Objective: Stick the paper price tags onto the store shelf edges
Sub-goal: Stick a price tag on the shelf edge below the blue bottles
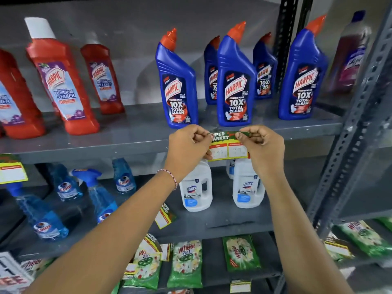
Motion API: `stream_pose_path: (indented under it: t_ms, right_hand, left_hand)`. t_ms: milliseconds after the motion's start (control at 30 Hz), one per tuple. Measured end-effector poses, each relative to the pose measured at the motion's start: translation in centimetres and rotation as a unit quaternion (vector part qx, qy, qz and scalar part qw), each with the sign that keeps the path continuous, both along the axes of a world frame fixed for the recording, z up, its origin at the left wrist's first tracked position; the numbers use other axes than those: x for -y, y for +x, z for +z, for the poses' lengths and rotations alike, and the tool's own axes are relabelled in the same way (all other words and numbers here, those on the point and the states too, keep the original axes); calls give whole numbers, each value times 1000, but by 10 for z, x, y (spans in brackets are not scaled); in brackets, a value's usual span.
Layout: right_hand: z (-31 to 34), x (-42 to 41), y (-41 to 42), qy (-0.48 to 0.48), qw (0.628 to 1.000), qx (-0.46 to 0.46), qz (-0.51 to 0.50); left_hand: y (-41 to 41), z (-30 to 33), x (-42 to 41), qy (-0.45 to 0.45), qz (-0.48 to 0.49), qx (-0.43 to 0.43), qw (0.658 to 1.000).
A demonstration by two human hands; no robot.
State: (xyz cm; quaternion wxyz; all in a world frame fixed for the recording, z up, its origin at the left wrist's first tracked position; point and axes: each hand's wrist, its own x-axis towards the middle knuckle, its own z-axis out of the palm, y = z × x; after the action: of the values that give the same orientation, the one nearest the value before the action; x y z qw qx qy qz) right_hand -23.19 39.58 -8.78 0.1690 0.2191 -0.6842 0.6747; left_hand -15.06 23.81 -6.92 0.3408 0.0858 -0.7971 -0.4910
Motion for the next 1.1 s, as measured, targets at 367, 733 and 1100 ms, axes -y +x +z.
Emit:
stream_pose_path:
  t_ms: [367,733,1100]
  right_hand:
    - [-7,-1,-5,11,999,-25,-39]
    - [-8,8,-1,48,992,-48,-108]
    - [-24,7,-5,-12,985,-23,-169]
  left_hand:
    - [-2,-8,-6,-8,1,-7,1000]
    - [-7,-10,-7,-69,51,-8,996]
    - [6,-16,9,-82,66,-7,994]
